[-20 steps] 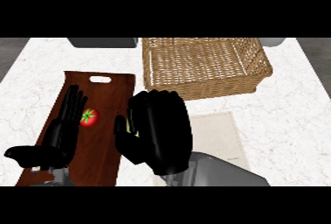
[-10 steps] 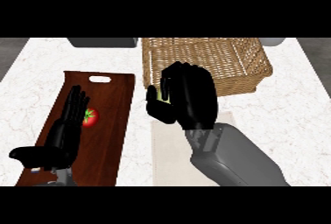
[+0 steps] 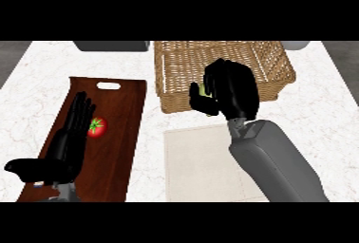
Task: Pick the lemon from the placemat and place it in the basket
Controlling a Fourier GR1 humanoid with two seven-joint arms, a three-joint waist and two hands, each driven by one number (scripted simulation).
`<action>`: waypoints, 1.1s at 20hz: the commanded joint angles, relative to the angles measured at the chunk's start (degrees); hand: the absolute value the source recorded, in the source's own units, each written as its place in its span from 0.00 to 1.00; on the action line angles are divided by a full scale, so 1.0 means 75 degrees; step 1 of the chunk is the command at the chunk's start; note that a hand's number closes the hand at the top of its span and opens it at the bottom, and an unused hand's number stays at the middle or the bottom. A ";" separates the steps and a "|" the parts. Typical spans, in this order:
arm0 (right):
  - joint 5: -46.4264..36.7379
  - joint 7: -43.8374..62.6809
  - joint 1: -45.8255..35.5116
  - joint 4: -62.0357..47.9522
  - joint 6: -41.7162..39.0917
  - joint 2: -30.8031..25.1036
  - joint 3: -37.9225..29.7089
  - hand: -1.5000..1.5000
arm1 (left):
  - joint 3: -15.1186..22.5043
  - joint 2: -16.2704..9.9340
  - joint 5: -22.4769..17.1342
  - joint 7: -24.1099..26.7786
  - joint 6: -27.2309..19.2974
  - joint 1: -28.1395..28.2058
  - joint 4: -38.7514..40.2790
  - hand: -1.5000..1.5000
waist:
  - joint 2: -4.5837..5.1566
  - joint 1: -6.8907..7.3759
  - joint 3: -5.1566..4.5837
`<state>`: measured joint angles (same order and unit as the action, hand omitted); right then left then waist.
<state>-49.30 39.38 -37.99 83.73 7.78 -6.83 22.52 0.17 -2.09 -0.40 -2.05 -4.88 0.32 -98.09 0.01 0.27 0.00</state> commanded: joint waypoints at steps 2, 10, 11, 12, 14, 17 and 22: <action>-0.0059 -0.0937 0.0024 -0.0869 -0.0125 -0.0043 -0.0479 1.00 | -0.0206 -0.0126 -0.0069 -0.0131 0.0010 -0.0080 -0.0086 0.50 | 0.0003 0.0006 0.0000; -0.0105 -0.2378 -0.0141 -0.2787 0.0874 0.0290 -0.1295 1.00 | 0.0156 0.0049 0.0132 -0.0457 -0.0118 0.0084 -0.0599 0.50 | 0.0011 0.0052 0.0003; -0.0088 -0.2377 -0.0154 -0.2377 0.0405 0.0198 -0.1398 1.00 | -0.0136 -0.0023 -0.0040 -0.0272 -0.0046 -0.0371 -0.0062 0.50 | 0.0003 0.0002 0.0000; -0.0014 -0.2352 -0.0015 -0.2368 0.0481 0.0269 -0.1421 1.00 | 0.0076 0.0154 0.0131 0.0622 0.0029 0.0237 0.0341 0.50 | 0.0004 0.0004 -0.0001; -0.0016 -0.3064 -0.0168 -0.3345 0.1074 0.0252 -0.1738 1.00 | 0.0124 0.0101 0.0105 0.0265 0.0036 0.0257 -0.0084 0.50 | 0.0012 0.0036 0.0001; 0.0195 -0.3303 -0.0225 -0.3536 0.1043 0.0287 -0.2038 1.00 | -0.0255 -0.0100 -0.0053 0.0176 0.0083 -0.0267 0.0347 0.50 | 0.0012 0.0023 0.0001; 0.0137 -0.2692 -0.0320 -0.3422 0.0955 0.0127 -0.2427 1.00 | -0.0110 -0.0143 -0.0113 0.0059 0.0095 0.0155 -0.0174 0.50 | -0.0005 0.0017 0.0000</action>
<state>-48.17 17.79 -41.29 58.86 14.94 -4.95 6.38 0.47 -1.81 0.35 -1.06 -5.68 -0.48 -96.88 -0.47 0.50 -0.16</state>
